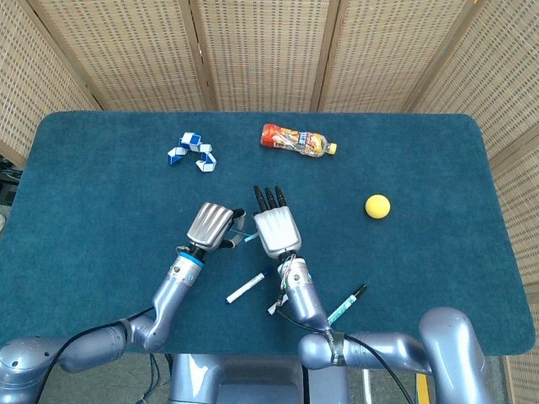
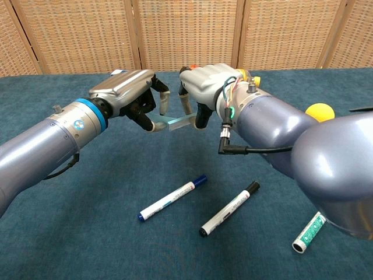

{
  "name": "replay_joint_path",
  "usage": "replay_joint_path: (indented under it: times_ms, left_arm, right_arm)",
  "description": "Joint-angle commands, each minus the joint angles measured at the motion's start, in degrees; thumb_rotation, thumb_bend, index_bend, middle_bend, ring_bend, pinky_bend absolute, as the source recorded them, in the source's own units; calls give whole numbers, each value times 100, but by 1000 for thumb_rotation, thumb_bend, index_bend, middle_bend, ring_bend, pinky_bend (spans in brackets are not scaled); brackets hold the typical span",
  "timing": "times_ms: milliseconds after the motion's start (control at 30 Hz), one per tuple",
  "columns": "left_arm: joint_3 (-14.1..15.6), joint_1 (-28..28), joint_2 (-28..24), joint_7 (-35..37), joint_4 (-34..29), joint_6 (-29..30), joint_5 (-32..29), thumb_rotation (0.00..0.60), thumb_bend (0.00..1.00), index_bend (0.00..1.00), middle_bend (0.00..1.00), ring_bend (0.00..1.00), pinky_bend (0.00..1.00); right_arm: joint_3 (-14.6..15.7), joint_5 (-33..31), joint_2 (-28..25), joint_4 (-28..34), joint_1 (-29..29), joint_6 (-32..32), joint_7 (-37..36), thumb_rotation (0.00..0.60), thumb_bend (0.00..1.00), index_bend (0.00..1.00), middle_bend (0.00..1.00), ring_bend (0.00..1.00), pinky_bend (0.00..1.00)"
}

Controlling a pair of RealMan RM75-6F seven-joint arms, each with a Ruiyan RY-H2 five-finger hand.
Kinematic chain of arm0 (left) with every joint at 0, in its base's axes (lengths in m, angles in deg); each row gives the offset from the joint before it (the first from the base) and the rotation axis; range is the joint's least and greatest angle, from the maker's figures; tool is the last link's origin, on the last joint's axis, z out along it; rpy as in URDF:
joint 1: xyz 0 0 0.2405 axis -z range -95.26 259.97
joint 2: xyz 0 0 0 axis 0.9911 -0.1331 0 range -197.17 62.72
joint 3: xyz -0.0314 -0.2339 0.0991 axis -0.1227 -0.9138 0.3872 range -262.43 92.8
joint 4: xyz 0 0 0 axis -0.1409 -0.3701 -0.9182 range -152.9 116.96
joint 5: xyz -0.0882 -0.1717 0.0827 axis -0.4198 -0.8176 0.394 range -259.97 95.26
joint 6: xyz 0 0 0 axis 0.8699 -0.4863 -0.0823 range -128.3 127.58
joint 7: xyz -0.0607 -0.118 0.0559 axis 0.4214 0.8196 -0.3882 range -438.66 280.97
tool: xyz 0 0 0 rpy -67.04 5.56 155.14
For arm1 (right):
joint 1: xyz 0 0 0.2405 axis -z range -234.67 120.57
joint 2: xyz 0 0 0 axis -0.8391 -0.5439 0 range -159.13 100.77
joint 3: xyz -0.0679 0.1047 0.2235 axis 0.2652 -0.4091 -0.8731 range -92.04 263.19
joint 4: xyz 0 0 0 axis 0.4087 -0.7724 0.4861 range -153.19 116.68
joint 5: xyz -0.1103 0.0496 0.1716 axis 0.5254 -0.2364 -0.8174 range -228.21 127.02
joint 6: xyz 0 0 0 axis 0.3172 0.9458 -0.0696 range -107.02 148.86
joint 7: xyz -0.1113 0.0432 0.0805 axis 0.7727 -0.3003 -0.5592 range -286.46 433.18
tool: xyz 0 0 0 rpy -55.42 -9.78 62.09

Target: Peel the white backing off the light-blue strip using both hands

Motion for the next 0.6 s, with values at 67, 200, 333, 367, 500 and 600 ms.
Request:
replay_joint_path:
  times_ms: [67, 200, 333, 367, 500, 600]
  left_arm:
    - [-6, 29, 23, -27, -1, 2, -26, 600, 296, 626, 1000, 1000, 919]
    - [-6, 56, 47, -50, 12, 27, -39, 600, 300, 626, 1000, 1000, 919]
    - [-14, 75, 69, -42, 18, 29, -59, 600, 307, 626, 1000, 1000, 919]
    - [-15, 83, 79, -47, 25, 29, -64, 600, 308, 626, 1000, 1000, 919]
    - [-21, 106, 104, -51, 30, 28, -92, 600, 330, 633, 1000, 1000, 919]
    - [-27, 123, 130, -59, 50, 48, -100, 600, 362, 645, 1000, 1000, 919]
  right_arm:
    - [7, -5, -3, -6, 0, -8, -8, 600, 517, 614, 0, 0, 0]
    - [17, -11, -9, -9, 1, -15, -13, 600, 524, 614, 0, 0, 0]
    - [30, -17, -13, -7, 0, -14, -1, 600, 533, 614, 0, 0, 0]
    - [33, -20, -14, -4, -1, -11, 5, 600, 536, 614, 0, 0, 0]
    - [28, -25, -20, 10, -6, -2, 11, 600, 543, 614, 0, 0, 0]
    - [28, -22, -32, 27, -7, 0, 11, 600, 543, 614, 0, 0, 0]
